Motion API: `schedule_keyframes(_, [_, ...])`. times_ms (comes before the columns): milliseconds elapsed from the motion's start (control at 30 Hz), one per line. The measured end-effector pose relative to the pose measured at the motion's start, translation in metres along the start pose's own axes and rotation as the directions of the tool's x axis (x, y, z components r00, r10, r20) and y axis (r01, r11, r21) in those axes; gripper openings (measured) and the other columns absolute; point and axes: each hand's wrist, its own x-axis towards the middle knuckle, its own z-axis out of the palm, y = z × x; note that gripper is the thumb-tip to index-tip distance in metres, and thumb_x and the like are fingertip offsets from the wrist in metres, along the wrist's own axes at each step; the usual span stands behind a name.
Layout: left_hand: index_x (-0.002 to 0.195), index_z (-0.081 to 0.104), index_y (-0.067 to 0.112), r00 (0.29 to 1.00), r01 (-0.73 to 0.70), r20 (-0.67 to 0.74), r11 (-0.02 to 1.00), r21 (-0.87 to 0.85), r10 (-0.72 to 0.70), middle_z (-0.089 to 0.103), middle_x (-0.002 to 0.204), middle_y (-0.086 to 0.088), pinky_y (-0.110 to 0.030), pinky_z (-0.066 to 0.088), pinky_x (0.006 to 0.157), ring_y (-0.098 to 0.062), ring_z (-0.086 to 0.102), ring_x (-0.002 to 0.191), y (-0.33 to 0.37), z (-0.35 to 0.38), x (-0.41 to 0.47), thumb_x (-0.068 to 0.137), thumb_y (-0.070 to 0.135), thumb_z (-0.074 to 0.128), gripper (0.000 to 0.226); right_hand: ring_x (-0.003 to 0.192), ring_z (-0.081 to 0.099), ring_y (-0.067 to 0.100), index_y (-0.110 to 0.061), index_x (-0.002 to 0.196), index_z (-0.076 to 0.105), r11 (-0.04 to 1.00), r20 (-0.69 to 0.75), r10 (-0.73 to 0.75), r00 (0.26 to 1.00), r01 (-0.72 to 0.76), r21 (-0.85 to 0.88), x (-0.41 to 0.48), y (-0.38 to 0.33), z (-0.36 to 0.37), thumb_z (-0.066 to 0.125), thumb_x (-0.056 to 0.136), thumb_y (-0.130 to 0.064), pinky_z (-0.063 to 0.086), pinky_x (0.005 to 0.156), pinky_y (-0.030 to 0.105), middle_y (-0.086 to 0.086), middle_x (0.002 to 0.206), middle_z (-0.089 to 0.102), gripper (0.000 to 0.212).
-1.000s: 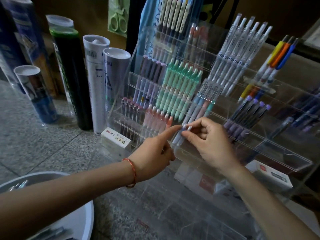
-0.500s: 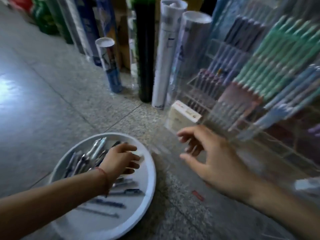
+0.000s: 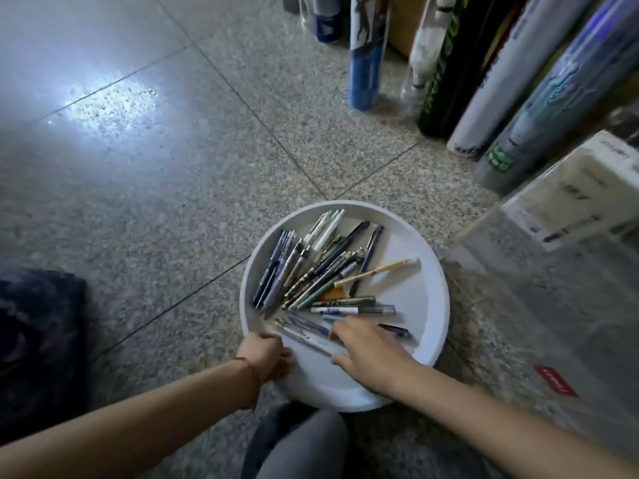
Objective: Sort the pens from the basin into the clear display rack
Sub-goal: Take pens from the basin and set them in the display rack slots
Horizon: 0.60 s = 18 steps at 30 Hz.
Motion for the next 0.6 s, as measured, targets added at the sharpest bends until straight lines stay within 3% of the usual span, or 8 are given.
schedule_keyframes(67, [0.060, 0.036, 0.007, 0.997, 0.019, 0.069, 1.000, 0.017, -0.020, 0.037, 0.058, -0.006, -0.016, 0.030, 0.037, -0.012, 0.037, 0.039, -0.003, 0.003, 0.004, 0.093, -0.009, 0.028, 0.037, 0.094, 0.059, 0.027, -0.008, 0.106, 0.053, 0.974, -0.079, -0.093, 0.993, 0.074, -0.216, 0.003, -0.003, 0.015, 0.070, 0.079, -0.030, 0.046, 0.071, 0.033, 0.010, 0.102, 0.057, 0.039])
schedule_keyframes(133, [0.058, 0.039, 0.005, 0.994, 0.036, 0.103, 0.998, 0.060, -0.042, 0.038, 0.058, -0.005, -0.014, 0.030, 0.034, -0.011, 0.036, 0.035, -0.004, 0.003, 0.006, 0.089, -0.013, 0.028, 0.037, 0.063, 0.062, 0.021, -0.011, 0.085, 0.057, 0.952, -0.088, -0.086, 0.992, 0.056, -0.302, 0.005, -0.005, 0.027, 0.089, 0.046, -0.030, 0.044, 0.047, 0.024, 0.005, 0.075, 0.059, 0.054])
schedule_keyframes(200, [0.055, 0.044, 0.002, 0.995, 0.049, 0.085, 0.996, 0.076, -0.055, 0.047, 0.052, -0.009, -0.016, 0.037, 0.033, -0.016, 0.043, 0.029, -0.003, 0.001, 0.008, 0.088, -0.011, 0.033, 0.036, 0.051, 0.059, 0.016, -0.012, 0.086, 0.053, 0.948, -0.128, -0.053, 0.990, 0.009, -0.318, 0.009, -0.003, 0.036, 0.092, 0.031, -0.030, 0.039, 0.038, 0.021, 0.002, 0.068, 0.058, 0.069])
schedule_keyframes(333, [0.062, 0.051, 0.004, 0.997, 0.005, 0.071, 0.996, 0.087, -0.011, 0.053, 0.043, -0.009, -0.017, 0.041, 0.032, -0.014, 0.050, 0.028, 0.004, 0.000, 0.003, 0.089, -0.006, 0.040, 0.031, 0.042, 0.057, 0.015, -0.012, 0.081, 0.060, 0.962, -0.196, 0.001, 0.981, -0.055, -0.269, 0.007, 0.000, 0.031, 0.092, 0.036, -0.036, 0.036, 0.032, 0.020, 0.001, 0.064, 0.057, 0.060])
schedule_keyframes(400, [0.075, 0.054, 0.006, 0.988, -0.151, 0.051, 0.971, 0.183, 0.144, 0.056, 0.061, -0.010, -0.017, 0.042, 0.037, -0.014, 0.053, 0.040, 0.010, -0.002, 0.001, 0.089, -0.005, 0.042, 0.022, 0.062, 0.064, 0.020, -0.011, 0.090, 0.060, 0.963, -0.159, 0.012, 0.987, -0.054, -0.264, 0.005, -0.001, 0.020, 0.081, 0.064, -0.031, 0.043, 0.044, 0.026, 0.005, 0.081, 0.059, 0.039])
schedule_keyframes(500, [0.096, 0.059, 0.007, 0.806, -0.511, -0.025, 0.718, 0.473, 0.591, 0.057, 0.089, -0.007, -0.007, 0.040, 0.061, -0.012, 0.050, 0.075, 0.033, -0.010, 0.000, 0.088, -0.001, 0.048, 0.016, 0.102, 0.057, 0.025, -0.014, 0.116, 0.046, 0.984, -0.158, 0.055, 0.986, -0.080, -0.158, 0.007, -0.001, 0.008, 0.036, 0.099, -0.029, 0.043, 0.073, 0.034, 0.004, 0.116, 0.051, 0.025])
schedule_keyframes(567, [0.111, 0.055, 0.006, 0.641, -0.617, 0.021, 0.499, 0.608, 0.767, 0.052, 0.106, -0.008, -0.010, 0.036, 0.077, -0.015, 0.047, 0.092, 0.052, -0.013, 0.006, 0.088, 0.003, 0.049, 0.024, 0.100, 0.057, 0.023, -0.015, 0.111, 0.047, 0.995, -0.241, 0.091, 0.966, -0.100, -0.025, 0.010, -0.004, -0.001, 0.033, 0.099, -0.030, 0.039, 0.071, 0.031, 0.002, 0.113, 0.052, 0.023])
schedule_keyframes(600, [0.118, 0.052, 0.006, 0.608, -0.618, 0.055, 0.429, 0.659, 0.792, 0.051, 0.115, -0.010, -0.018, 0.035, 0.086, -0.020, 0.047, 0.102, 0.059, -0.013, 0.013, 0.089, 0.006, 0.049, 0.030, 0.096, 0.058, 0.022, -0.015, 0.107, 0.048, 0.994, -0.266, 0.112, 0.958, -0.109, 0.025, 0.014, -0.004, -0.004, 0.035, 0.099, -0.029, 0.039, 0.070, 0.031, 0.001, 0.109, 0.054, 0.021])
